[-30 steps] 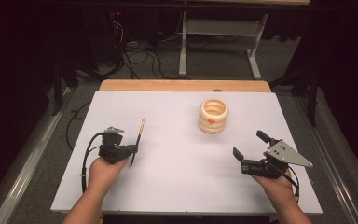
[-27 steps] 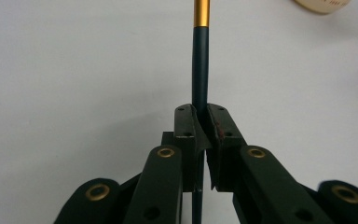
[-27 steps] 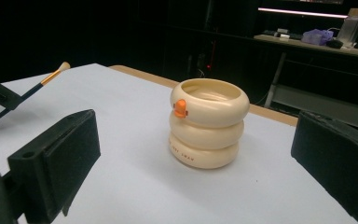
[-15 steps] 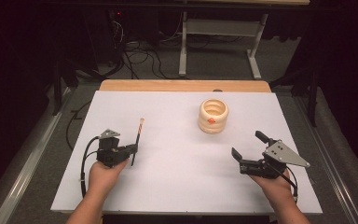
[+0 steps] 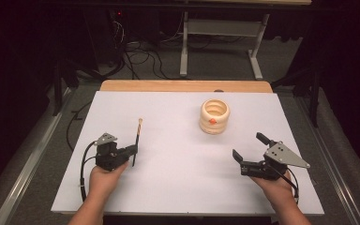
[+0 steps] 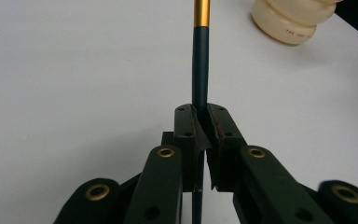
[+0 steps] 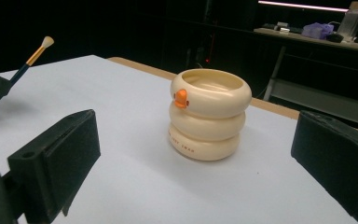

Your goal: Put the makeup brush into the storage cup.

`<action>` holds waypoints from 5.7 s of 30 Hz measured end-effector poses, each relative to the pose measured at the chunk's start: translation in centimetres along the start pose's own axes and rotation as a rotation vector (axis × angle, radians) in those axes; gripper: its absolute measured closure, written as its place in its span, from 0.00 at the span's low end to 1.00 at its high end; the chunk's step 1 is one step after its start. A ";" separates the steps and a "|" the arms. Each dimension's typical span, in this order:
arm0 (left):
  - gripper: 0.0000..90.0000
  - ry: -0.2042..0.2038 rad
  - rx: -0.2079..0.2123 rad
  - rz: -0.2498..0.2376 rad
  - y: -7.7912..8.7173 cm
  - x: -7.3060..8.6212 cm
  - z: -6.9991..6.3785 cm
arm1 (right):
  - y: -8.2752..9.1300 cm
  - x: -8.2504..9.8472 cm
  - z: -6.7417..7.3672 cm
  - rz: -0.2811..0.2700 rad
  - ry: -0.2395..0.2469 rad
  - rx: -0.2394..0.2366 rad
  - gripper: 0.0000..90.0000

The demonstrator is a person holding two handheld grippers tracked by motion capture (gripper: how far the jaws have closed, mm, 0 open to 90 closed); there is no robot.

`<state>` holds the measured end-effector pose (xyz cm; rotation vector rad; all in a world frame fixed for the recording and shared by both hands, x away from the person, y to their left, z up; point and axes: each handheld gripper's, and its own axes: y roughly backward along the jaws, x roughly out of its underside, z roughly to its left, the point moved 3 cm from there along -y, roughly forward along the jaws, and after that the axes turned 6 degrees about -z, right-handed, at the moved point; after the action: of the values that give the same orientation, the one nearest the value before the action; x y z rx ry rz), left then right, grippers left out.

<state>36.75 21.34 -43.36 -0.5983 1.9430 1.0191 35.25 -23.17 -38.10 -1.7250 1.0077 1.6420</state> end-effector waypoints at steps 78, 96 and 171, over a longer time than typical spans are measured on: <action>0.93 -0.220 0.084 -0.186 0.5 -1.2 -5.4 | 0.0 0.1 0.2 0.005 0.018 -0.008 0.03; 0.93 -0.255 0.105 -0.204 0.2 -3.2 -7.2 | -0.2 0.2 0.2 0.009 0.015 -0.013 0.03; 0.93 -0.257 0.224 -0.253 -1.6 -2.3 -9.7 | -6.7 -4.5 7.4 -0.017 0.001 -0.192 0.11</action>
<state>34.63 12.45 -39.02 -0.5410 1.6767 0.6737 36.55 -12.77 -35.10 -1.8518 0.8570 1.7765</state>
